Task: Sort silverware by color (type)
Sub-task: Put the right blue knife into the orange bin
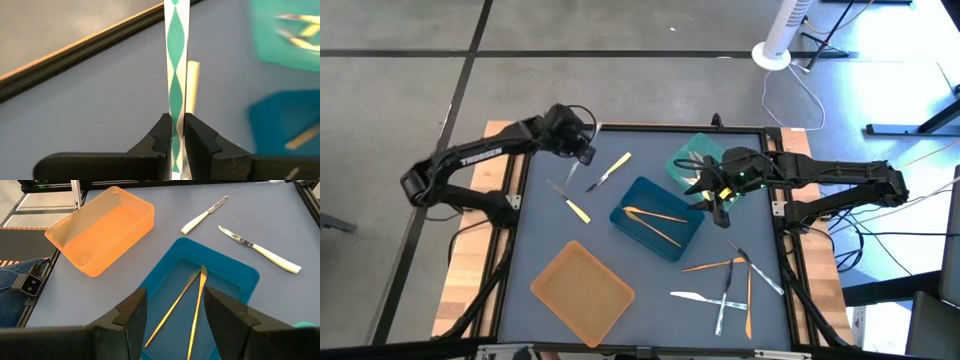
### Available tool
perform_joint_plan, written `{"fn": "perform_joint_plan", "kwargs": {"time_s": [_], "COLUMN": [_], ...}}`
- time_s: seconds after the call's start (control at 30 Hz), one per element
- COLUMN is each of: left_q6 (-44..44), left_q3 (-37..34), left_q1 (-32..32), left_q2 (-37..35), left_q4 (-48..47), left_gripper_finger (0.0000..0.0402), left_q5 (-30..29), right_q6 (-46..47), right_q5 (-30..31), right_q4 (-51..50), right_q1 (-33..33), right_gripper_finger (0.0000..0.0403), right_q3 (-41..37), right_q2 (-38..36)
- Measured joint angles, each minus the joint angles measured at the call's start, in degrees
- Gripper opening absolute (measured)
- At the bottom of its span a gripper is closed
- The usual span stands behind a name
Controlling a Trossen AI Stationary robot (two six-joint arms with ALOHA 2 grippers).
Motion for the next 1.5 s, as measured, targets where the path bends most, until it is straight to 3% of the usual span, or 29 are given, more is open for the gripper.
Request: {"fn": "perform_joint_plan", "kwargs": {"time_s": [0.3, 1.1, 1.5], "left_q6": [2.78, 5.56, 2.50], "left_q3": [0.08, 0.08, 0.08], "left_q1": [-13.91, -48.81, -64.42], "left_q2": [-5.06, -5.05, -4.28], "left_q4": [1.79, 5.66, 5.62], "left_gripper_finger": [0.0031, 0.0031, 0.0031], "left_q5": [-0.17, -0.53, -1.98], "right_q6": [0.00, 0.00, 0.00], "right_q5": [0.00, 0.01, 0.02], "right_q4": [-0.02, -2.64, -2.97], "right_q1": [0.00, 0.02, 0.02], "right_gripper_finger": [0.0184, 0.0184, 0.0184], "right_q3": [0.00, 0.02, 0.02], "right_q2": [0.00, 0.00, 0.00]}}
